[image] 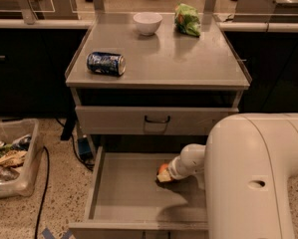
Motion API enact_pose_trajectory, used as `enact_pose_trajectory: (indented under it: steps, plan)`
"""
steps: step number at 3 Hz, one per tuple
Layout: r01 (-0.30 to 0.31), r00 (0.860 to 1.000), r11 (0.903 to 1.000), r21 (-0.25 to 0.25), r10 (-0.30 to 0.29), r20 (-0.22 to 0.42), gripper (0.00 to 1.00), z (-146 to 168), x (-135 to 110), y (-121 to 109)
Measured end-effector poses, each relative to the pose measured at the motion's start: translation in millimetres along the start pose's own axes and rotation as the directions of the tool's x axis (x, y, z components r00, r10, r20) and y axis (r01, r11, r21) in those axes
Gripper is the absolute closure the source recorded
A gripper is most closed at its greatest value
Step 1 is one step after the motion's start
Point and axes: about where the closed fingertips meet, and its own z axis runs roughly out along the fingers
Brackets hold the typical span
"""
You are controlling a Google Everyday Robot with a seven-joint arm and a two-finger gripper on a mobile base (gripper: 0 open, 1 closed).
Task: Place orange into middle drawer
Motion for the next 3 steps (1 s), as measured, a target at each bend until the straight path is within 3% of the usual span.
enact_pose_trajectory:
  steps: [1,3]
  plan:
    - [-0.073,0.997,0.9973,0.009,0.073,-0.006,1.0,21.3,8.2,-16.2]
    - [-0.074,0.997,0.9973,0.007,0.074,-0.007,0.57,23.7,8.1,-16.2]
